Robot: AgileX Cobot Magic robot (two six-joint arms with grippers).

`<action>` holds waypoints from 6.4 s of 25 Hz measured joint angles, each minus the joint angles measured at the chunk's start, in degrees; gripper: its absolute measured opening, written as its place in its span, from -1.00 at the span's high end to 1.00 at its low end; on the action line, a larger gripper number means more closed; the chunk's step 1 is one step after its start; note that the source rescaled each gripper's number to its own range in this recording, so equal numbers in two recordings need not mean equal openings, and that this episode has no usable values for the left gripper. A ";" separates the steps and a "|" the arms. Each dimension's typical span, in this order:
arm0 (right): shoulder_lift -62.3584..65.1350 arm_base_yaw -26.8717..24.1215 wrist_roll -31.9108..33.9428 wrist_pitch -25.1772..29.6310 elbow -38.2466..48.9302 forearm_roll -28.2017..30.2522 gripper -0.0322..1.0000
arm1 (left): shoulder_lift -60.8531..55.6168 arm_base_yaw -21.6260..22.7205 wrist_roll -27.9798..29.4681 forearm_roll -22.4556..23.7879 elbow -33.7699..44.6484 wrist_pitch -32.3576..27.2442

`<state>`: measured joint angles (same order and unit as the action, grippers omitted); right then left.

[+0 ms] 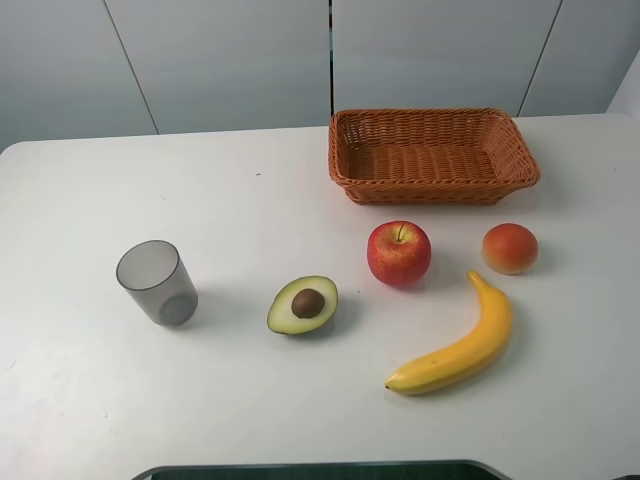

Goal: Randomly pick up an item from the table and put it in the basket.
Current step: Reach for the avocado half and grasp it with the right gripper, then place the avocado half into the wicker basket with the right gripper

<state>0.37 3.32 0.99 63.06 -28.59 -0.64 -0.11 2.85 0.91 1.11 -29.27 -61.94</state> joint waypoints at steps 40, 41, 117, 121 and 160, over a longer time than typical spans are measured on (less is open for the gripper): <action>0.00 0.00 0.00 0.00 0.00 -0.13 -1.00 | 0.00 0.00 0.10 0.00 0.00 0.00; 0.00 0.00 0.27 0.00 0.00 -0.39 -1.00 | 0.00 0.00 0.10 0.00 0.00 0.00; -112.43 48.52 65.16 -25.45 -36.69 2.65 -1.00 | 0.00 0.00 0.34 0.00 0.00 0.00; -114.74 48.52 67.71 -24.61 -38.65 2.96 -1.00 | 0.00 0.00 0.34 0.00 0.00 0.00; -121.65 48.52 69.85 -25.11 -41.62 -0.10 0.91 | 0.00 0.00 0.34 0.00 0.00 0.00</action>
<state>-121.28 51.83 70.84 37.95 -70.20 -0.75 -0.11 2.85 1.26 1.11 -29.27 -61.94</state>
